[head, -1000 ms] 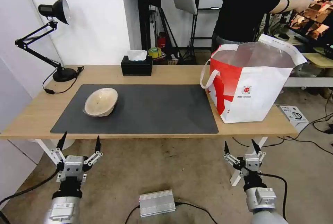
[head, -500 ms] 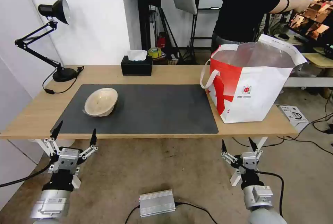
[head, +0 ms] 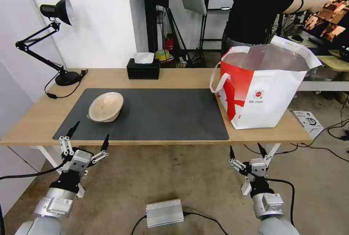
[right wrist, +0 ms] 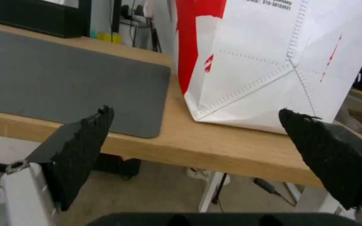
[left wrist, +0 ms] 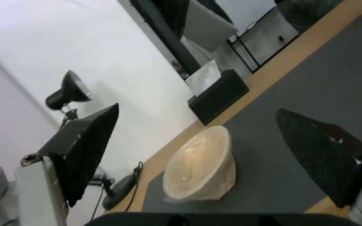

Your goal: Pick up the trash from the table and place it into the takeout bag.

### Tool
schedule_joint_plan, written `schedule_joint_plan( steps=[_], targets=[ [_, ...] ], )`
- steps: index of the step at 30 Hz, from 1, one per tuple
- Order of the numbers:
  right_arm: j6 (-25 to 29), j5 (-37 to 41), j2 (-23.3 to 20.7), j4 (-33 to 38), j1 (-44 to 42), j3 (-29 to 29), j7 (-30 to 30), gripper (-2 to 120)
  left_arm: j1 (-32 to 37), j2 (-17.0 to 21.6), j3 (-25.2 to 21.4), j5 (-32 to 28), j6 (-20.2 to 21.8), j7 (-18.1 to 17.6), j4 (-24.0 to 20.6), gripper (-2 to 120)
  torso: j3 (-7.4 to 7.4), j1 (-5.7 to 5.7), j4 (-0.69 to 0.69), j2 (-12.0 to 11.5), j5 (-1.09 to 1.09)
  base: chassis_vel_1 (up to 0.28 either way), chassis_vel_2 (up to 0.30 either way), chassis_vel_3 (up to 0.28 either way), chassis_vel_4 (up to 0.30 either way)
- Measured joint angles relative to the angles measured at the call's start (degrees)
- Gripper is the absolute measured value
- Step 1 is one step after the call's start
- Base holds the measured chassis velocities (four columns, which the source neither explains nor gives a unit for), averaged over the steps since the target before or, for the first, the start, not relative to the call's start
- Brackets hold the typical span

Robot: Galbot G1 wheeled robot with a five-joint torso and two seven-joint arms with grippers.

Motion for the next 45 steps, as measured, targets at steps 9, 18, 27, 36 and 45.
schedule_joint_plan(
  steps=[9,18,27,36,45],
  targets=[
    [-0.1,-0.8,0.7,0.0,-0.1,0.1,0.0,100,-5.6,6.7,2.3,-3.6,-0.2,1.7,5.0,100,0.00,0.00,0.00,0.0,0.00,0.000,0.000,0.000,0.000],
    [-0.1,-0.9,1.3,-0.5,-0.3,0.3,0.0,100,-9.3,11.7,3.4,-5.3,-0.5,2.4,9.0,100,0.00,0.00,0.00,0.0,0.01,0.000,0.000,0.000,0.000],
    [-0.1,-0.9,1.6,-0.8,-0.3,0.4,0.1,100,-10.9,14.7,4.1,-7.6,-0.9,3.7,11.5,100,0.00,0.00,0.00,0.0,0.00,0.000,0.000,0.000,0.000],
    [-0.1,-0.8,2.1,-1.1,-0.3,0.4,0.1,100,-12.6,17.0,5.0,-9.6,-1.4,4.7,13.8,100,0.00,0.00,0.00,0.0,0.01,0.000,0.000,0.000,0.000],
    [-0.1,-0.9,2.5,-1.2,-0.2,0.4,0.1,100,-15.0,17.6,5.7,-10.7,-3.2,5.9,16.7,100,0.00,0.00,0.00,0.0,0.00,0.000,0.000,0.000,0.000]
  ],
)
